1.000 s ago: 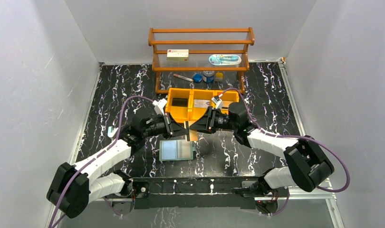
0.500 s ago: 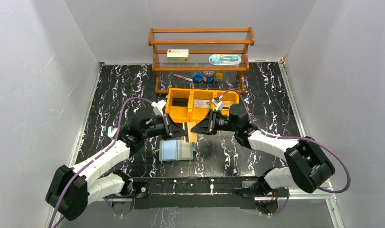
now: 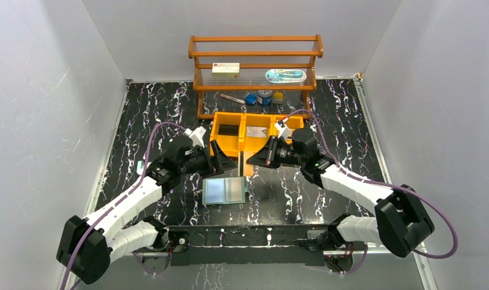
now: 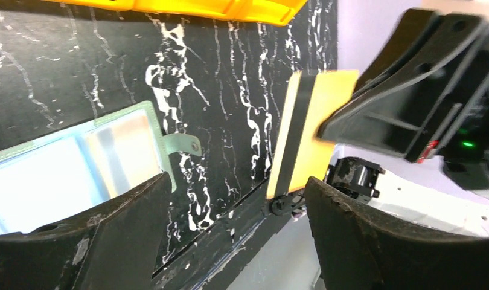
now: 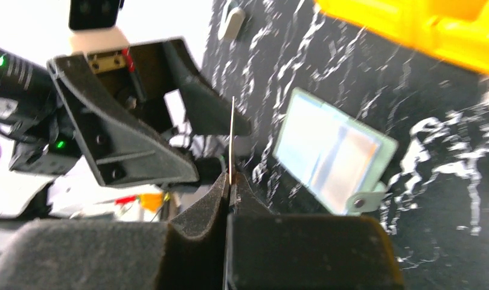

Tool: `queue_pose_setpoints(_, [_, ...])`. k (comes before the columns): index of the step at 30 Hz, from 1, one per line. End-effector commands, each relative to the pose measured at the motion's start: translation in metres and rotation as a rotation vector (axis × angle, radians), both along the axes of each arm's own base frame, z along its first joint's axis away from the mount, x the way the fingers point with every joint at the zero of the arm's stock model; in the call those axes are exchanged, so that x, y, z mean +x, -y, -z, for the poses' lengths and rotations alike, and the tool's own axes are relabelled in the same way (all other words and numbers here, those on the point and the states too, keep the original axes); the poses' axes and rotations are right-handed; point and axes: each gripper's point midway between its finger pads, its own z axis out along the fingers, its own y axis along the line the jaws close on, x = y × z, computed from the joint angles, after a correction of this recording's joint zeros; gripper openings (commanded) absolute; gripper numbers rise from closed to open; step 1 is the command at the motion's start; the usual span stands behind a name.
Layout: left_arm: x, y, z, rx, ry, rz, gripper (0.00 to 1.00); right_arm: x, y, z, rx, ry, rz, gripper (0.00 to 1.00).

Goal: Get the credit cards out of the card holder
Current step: Place the credit card in the storage box.

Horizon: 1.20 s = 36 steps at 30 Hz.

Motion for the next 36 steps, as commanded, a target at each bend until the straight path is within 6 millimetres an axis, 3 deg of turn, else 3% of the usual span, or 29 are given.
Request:
queue_pose_setpoints(1, [0.004, -0.017, -0.006, 0.091, 0.04, -0.045, 0.81, 0.04, 0.026, -0.014, -0.215, 0.155, 0.199, 0.02])
queue_pose_setpoints(9, [0.009, -0.043, -0.007, 0.196, 0.083, -0.148, 0.96, 0.086, 0.095, -0.026, -0.525, 0.369, 0.52, 0.0])
queue_pose_setpoints(13, [0.009, -0.05, -0.005, 0.224, 0.081, -0.178, 0.98, 0.101, 0.126, -0.028, -0.685, 0.487, 0.606, 0.0])
queue_pose_setpoints(17, [0.009, -0.054, -0.003, 0.237, 0.076, -0.195, 0.98, 0.11, 0.128, -0.027, -0.796, 0.6, 0.534, 0.0])
queue_pose_setpoints(22, [0.009, -0.053, -0.003, 0.245, 0.079, -0.183, 0.98, 0.127, 0.148, -0.032, -0.991, 0.755, 0.51, 0.0])
queue_pose_setpoints(25, [0.008, -0.053, -0.003, 0.249, 0.089, -0.168, 0.98, 0.138, 0.154, -0.026, -1.146, 0.872, 0.41, 0.0])
queue_pose_setpoints(29, [0.008, -0.053, -0.008, 0.254, 0.112, -0.158, 0.98, 0.15, 0.144, -0.02, -1.176, 0.947, 0.271, 0.0])
queue_pose_setpoints(31, [0.008, -0.055, -0.008, 0.26, 0.114, -0.158, 0.98, 0.153, 0.134, -0.011, -1.129, 0.957, 0.162, 0.0])
queue_pose_setpoints(36, [0.006, -0.055, -0.009, 0.259, 0.119, -0.154, 0.98, 0.167, 0.149, 0.021, -1.227, 0.908, -0.012, 0.0])
